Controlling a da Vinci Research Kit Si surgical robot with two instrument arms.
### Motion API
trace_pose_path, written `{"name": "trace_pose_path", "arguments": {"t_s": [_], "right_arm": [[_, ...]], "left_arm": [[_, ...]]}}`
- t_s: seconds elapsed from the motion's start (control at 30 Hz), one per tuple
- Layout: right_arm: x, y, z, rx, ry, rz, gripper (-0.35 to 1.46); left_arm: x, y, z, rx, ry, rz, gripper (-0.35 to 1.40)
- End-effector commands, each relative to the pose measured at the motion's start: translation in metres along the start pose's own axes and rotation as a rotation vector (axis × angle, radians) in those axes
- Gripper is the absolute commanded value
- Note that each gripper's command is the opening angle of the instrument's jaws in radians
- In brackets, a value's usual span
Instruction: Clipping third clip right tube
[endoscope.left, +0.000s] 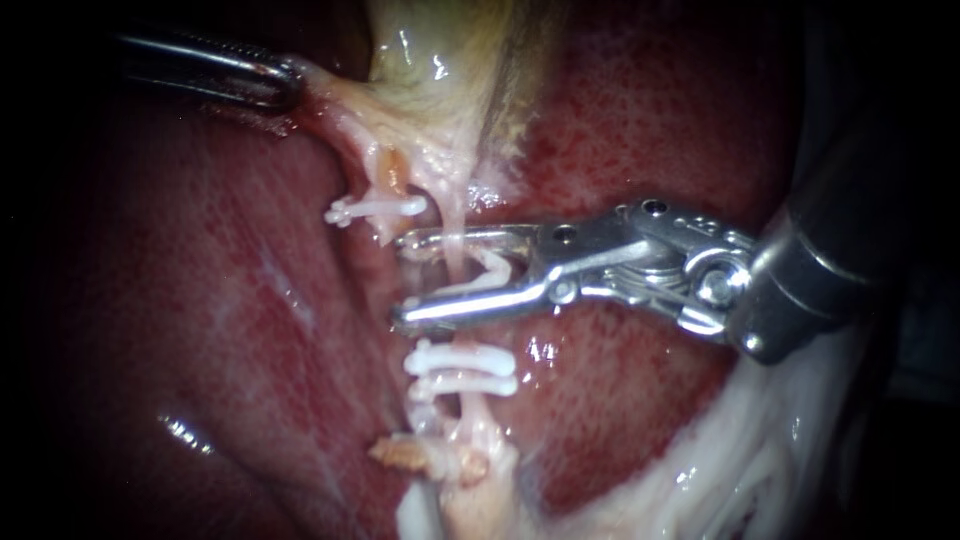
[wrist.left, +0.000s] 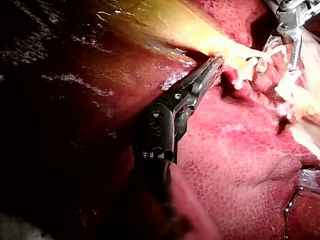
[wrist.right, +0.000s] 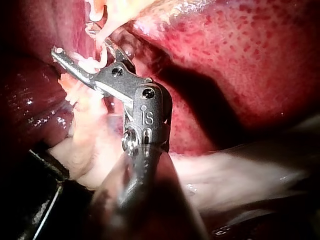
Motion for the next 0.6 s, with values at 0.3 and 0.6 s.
{"name": "trace_pose_path", "arguments": {"t_s": [0.3,0.6], "right_arm": [[-0.0001,0.0,-0.0005,0.014,-0.007,0.058,-0.35],[-0.0001,-0.0001,-0.0003,-0.001,-0.032,0.1,-0.35]], "left_arm": [[0.0,0.0,0.0,0.0,0.0,0.0,-0.35],[0.0,0.0,0.0,0.0,0.0,0.0,-0.35]]}}
